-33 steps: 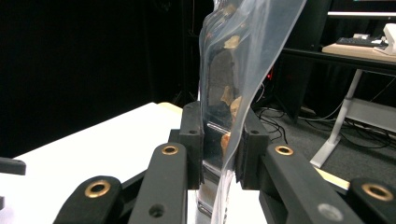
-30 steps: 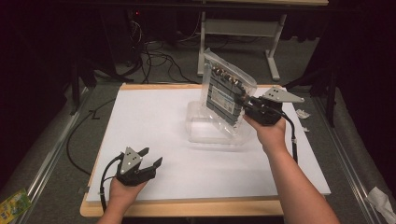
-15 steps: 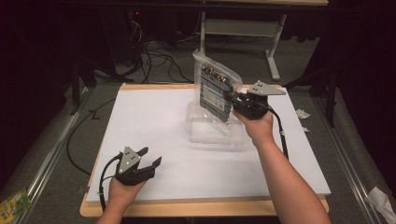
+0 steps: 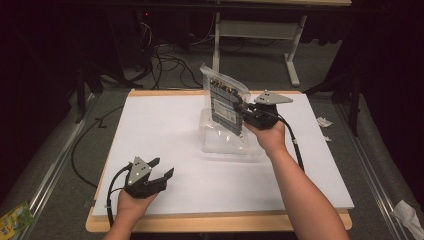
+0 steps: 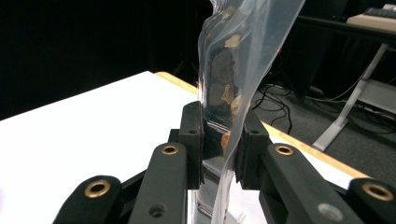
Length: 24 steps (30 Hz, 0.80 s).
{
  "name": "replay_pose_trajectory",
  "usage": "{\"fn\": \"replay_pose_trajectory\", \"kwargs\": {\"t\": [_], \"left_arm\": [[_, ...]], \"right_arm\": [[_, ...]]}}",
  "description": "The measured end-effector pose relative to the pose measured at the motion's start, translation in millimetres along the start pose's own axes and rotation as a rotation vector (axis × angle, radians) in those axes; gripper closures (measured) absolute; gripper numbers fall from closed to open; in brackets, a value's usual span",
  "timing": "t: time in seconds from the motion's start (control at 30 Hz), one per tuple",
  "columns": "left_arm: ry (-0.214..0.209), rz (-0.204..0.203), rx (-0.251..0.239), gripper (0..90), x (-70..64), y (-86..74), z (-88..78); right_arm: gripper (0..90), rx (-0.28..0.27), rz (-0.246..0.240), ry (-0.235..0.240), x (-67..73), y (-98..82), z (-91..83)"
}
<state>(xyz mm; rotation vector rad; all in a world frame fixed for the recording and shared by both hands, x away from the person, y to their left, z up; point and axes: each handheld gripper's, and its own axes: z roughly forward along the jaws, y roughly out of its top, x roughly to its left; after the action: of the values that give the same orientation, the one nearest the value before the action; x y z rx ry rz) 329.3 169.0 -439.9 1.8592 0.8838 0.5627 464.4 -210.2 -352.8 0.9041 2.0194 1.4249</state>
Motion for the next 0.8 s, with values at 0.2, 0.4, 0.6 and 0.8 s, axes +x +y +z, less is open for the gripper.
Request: {"fn": "replay_pose_trajectory", "kwargs": {"t": [0.2,0.4,0.6,0.8], "left_arm": [[-0.004,-0.004,0.002,38.0,-0.3,-0.2,0.1],[-0.007,-0.01,0.001,38.1,0.0,-0.2,1.0],[-0.014,-0.009,0.008,38.2,-0.6,-0.3,2.6],[-0.011,-0.011,0.009,38.2,-1.1,-0.7,3.7]], "right_arm": [[77.1,0.014,0.016,0.005,1.1,-11.1,2.8],[77.1,0.01,0.07,0.007,-2.6,-23.2,-1.1],[76.9,0.004,0.117,0.003,-6.3,-42.1,-6.5],[76.6,-0.022,0.151,0.008,-10.6,-52.5,-10.3]]}}
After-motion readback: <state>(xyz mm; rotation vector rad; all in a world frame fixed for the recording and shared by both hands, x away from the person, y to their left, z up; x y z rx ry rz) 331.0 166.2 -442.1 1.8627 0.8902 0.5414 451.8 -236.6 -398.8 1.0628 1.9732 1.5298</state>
